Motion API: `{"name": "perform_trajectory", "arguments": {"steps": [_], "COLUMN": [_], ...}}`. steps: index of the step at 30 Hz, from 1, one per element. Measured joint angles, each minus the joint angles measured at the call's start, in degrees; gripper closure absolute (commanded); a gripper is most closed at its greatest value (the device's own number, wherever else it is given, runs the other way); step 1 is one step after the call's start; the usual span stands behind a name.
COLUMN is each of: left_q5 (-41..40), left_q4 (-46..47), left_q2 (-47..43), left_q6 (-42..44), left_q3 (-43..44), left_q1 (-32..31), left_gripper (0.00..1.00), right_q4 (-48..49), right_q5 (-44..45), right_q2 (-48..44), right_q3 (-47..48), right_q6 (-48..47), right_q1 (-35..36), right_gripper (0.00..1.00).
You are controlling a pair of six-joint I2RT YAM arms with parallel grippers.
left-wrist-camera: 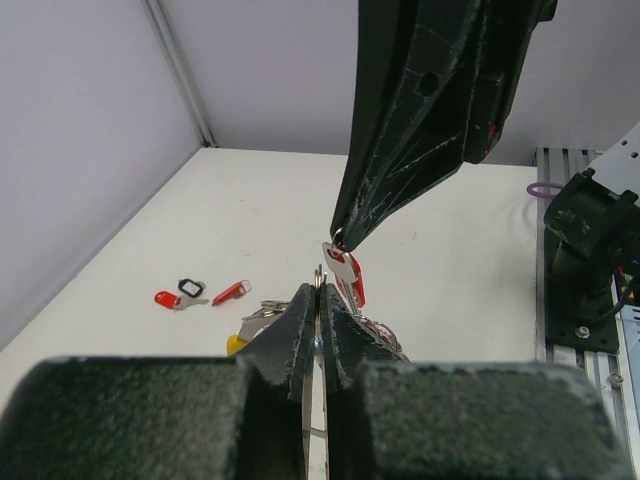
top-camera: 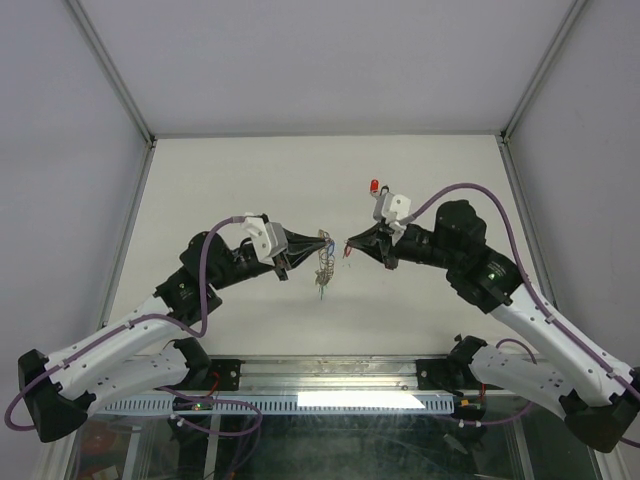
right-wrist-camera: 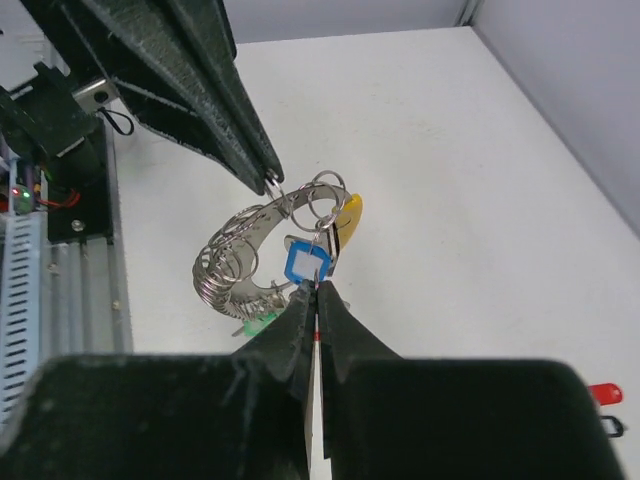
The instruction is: Put the keys on the keyring
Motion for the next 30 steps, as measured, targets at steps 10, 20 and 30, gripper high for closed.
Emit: {"name": "perform_trajectory", "arguments": {"steps": [10, 20, 30], "left_q5": [0.02, 0.00, 0.00], "left_q4": [0.00, 0.00, 0.00], "left_q2": [1.40, 1.62, 1.62], "left_q6": [-0.13, -0.55, -0.94], "left_q3": [0.00, 0.02, 0.02], "left_q1": [0.00, 0.00, 0.00], "left_gripper": [1.00, 1.00, 1.00], "right_q4": [3.65, 4.76, 5.33], "right_q5": [0.13, 3.43, 5.55], "right_q2": [-2.36, -1.03, -0.57], "right_q3": [-3.06, -3.10, -3.15], "right_q6": [-15.19, -25.09, -26.88], "right_q1": [2.40, 6.21, 7.82], "right_gripper": [1.00, 1.00, 1.00]}}
